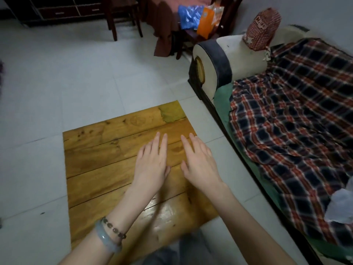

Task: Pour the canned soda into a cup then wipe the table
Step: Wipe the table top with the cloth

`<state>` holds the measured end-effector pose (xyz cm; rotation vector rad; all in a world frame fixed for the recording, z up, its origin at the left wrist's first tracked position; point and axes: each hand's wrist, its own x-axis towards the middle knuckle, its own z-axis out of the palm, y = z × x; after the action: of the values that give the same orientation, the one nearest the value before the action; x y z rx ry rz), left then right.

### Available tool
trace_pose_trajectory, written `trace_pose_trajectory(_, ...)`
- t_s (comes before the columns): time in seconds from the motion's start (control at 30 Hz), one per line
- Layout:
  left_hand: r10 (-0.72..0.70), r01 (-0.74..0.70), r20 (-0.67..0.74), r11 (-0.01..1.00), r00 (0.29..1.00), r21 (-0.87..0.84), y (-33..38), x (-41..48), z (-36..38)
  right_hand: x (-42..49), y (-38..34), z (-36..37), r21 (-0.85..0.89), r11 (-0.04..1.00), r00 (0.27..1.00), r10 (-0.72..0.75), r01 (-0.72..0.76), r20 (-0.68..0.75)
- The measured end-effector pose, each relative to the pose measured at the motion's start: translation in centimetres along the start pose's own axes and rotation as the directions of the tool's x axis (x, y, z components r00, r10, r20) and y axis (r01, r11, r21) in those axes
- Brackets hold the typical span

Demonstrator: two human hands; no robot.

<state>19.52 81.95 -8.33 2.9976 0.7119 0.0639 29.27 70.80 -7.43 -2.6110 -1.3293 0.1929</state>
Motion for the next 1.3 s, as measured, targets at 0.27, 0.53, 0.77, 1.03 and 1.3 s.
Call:
trace_pose_trajectory(0.27,-0.165,0.165,0.01,0.986,0.986,0.039,-1.7,8.6,4.4,11.4,4.9,2.8,0.042,0.991,0.989,-0.131,0.128,0.067)
trace_pose_trajectory(0.53,-0.338,0.335,0.071,0.941,0.938,0.056,-3.5,18.8,11.5,24.4,11.8,11.8,0.041,0.974,0.975,-0.222,0.222,-0.001)
trace_pose_trajectory(0.77,-0.391,0.389,0.066,0.921,0.918,0.032,-5.8,23.2,20.1,33.3,15.9,21.3,0.047,0.954,0.954,-0.297,0.296,0.034)
trace_pose_trajectory(1.03,-0.443,0.444,0.069,0.896,0.894,-0.011,-7.7,24.6,26.5,39.3,19.1,29.3,0.061,0.933,0.928,-0.359,0.354,0.101)
trace_pose_trajectory(1.3,-0.545,0.553,0.128,0.832,0.829,-0.044,-9.1,24.1,28.7,43.1,19.1,33.6,-0.058,0.969,0.953,-0.222,0.238,0.205)
